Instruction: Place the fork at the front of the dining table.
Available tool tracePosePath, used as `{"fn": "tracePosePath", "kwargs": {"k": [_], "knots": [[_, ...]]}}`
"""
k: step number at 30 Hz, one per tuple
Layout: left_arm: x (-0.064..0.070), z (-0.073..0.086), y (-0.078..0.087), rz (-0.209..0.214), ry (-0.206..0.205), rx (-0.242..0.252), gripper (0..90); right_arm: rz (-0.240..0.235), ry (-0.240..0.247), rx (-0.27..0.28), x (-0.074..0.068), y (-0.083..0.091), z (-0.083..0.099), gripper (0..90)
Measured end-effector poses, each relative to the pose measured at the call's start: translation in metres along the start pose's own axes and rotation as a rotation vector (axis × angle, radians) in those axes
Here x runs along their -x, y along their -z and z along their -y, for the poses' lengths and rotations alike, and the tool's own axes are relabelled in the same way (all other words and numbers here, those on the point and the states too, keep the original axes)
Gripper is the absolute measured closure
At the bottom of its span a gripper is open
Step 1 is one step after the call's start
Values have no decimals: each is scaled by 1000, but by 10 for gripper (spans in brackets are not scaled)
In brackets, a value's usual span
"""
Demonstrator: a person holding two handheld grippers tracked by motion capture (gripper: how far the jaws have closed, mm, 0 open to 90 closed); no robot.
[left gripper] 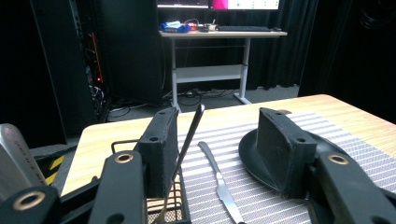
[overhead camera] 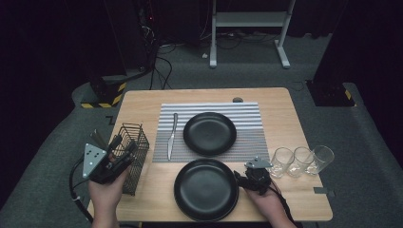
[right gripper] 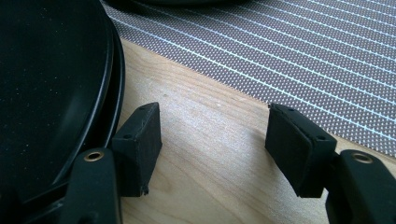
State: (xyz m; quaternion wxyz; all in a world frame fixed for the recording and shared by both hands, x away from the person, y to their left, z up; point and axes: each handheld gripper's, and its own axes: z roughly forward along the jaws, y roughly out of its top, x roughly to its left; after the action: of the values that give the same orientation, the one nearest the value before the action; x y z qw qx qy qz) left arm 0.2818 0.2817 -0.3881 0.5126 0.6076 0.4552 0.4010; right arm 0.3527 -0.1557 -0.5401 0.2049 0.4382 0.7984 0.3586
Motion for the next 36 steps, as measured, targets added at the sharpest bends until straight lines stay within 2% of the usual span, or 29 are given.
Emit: {"fn": "tracePosePath", "kwargs": {"k": [5, 17, 20, 24, 28, 36], "knots": [[-2, -3, -3, -7, 1, -9, 487, 0, 1, 0, 0, 0, 0, 359], [-1, -10, -18, -38, -52, -53, 465, 0, 2, 0, 0, 0, 0, 359], [-2, -10, -23, -44, -56, -69, 459, 0, 2, 0, 0, 0, 0, 359], [-6, -13, -32, -41, -36, -92, 447, -4, 5, 0, 0, 0, 0, 359], [-8, -17, -40, -44, -55, -112, 444, -4, 5, 0, 0, 0, 0, 359], [-9, -24, -51, -34, -55, -120, 444, -4, 5, 0, 0, 0, 0, 359]]}}
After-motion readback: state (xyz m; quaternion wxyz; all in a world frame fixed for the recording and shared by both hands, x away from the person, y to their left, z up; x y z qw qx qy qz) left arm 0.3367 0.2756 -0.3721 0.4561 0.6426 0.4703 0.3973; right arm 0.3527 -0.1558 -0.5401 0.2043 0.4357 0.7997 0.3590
